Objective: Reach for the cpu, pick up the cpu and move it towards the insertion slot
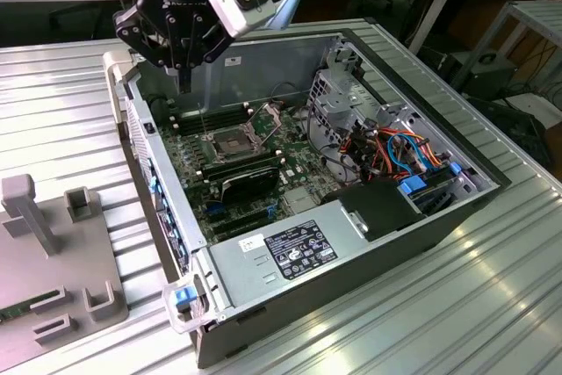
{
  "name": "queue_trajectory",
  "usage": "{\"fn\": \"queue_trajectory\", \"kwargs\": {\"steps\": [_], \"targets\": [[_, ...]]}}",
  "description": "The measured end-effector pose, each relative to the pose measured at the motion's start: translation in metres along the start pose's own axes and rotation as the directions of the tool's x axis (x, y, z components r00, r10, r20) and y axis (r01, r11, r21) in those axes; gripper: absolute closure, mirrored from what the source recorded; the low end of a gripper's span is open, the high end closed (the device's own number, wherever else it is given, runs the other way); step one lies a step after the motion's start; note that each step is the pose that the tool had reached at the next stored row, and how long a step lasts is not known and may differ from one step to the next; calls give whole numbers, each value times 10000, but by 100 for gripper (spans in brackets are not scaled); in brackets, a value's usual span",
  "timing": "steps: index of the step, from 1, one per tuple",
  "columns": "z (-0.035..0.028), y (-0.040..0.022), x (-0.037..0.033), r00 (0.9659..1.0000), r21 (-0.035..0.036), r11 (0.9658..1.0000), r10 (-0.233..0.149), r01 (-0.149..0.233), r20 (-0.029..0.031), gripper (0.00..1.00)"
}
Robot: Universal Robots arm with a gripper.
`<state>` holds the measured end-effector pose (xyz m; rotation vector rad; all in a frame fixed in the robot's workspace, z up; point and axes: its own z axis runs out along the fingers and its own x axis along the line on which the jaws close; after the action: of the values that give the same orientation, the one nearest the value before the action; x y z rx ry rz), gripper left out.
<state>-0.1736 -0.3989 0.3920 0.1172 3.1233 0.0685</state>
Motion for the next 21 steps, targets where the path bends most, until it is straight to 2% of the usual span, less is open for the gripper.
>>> {"fn": "queue_trajectory", "kwargs": {"steps": [10,18,21], "targets": [[3,-8,102,10000,2,10000,2,-2,-35,89],[4,-12,154,10000,3,10000,2,-2,-49,89],[6,-15,199,10000,5,10000,4,-4,-71,89]]}}
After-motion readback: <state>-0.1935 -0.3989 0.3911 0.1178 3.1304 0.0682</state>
